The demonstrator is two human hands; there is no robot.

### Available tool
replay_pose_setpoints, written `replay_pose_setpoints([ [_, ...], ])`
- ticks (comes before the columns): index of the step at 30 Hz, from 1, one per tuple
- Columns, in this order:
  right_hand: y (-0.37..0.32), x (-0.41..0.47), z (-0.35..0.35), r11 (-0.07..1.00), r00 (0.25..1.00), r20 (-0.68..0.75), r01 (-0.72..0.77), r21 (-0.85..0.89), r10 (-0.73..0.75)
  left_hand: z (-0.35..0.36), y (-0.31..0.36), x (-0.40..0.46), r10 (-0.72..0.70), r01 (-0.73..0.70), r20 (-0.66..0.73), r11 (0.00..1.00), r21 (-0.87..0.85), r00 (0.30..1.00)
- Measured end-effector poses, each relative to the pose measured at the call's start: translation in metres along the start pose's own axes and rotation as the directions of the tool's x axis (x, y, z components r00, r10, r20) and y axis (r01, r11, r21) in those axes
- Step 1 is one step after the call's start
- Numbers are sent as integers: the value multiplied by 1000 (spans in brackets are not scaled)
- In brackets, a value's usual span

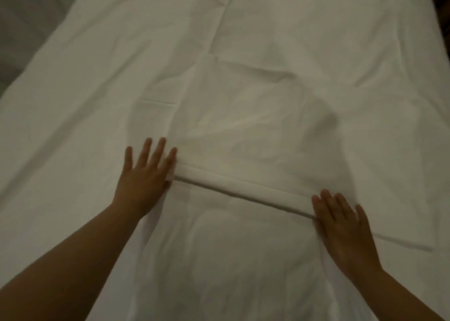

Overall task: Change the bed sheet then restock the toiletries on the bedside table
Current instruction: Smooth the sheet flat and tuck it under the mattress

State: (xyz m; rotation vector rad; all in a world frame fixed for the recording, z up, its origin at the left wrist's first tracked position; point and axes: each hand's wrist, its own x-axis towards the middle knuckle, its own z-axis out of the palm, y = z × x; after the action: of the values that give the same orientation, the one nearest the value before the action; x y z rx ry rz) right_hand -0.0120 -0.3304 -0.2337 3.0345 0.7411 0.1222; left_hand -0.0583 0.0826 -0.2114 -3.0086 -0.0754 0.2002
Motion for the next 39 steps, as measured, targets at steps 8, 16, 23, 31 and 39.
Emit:
replay_pose_setpoints([
  [8,-90,82,2,948,942,-139,315,50,-306,-5,32,33,67,-70,-128,997,-20,990],
  [16,-146,97,-16,952,976,-90,211,221,-196,-16,22,6,290,-299,-254,954,1,923],
  [23,-149,14,-24,932,961,-53,276,233,-271,1,38,-71,422,-441,-191,894,-76,887],
  [31,-195,-67,-21,925,943,-138,325,198,-302,-1,9,-150,452,-463,-125,883,-80,883],
  [39,-28,-116,-25,981,999,-46,-29,-192,21,8,50,-152,405,-423,-207,905,-51,891],
])
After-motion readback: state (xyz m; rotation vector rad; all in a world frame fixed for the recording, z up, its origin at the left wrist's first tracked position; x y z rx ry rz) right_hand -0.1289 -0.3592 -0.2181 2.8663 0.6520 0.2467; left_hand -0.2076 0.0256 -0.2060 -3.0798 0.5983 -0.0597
